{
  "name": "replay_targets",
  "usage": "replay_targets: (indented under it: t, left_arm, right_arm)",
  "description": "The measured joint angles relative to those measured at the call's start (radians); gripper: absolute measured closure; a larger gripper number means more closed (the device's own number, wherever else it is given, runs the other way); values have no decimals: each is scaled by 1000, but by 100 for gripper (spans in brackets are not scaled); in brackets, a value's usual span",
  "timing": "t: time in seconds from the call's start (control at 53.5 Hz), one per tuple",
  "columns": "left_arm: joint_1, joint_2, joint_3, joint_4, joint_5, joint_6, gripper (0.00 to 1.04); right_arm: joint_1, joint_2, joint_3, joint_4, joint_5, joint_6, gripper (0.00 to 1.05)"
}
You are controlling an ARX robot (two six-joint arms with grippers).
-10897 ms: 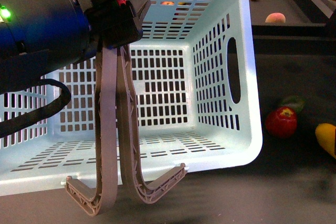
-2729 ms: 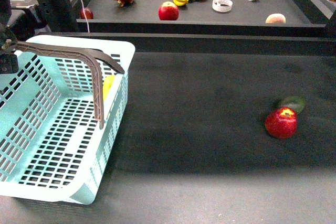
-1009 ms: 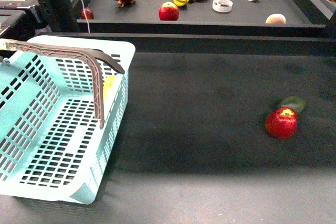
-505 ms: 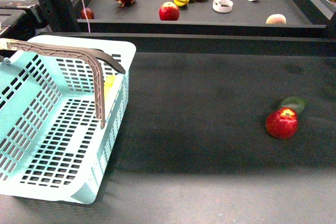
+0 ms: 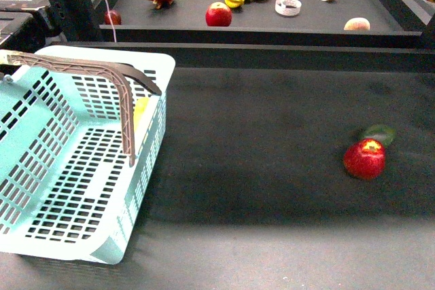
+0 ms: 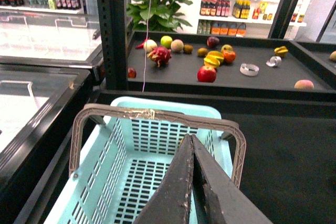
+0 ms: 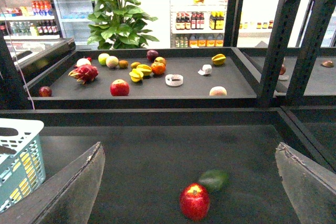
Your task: Pick mango with right arm and hold basket with left
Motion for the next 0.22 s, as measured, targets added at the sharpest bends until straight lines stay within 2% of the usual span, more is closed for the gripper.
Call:
replay_targets:
  t: [0.224]
  left_arm:
    - [0,-16,0,-7,0,0,103]
  right_arm:
    - [0,0,0,0,0,0,8]
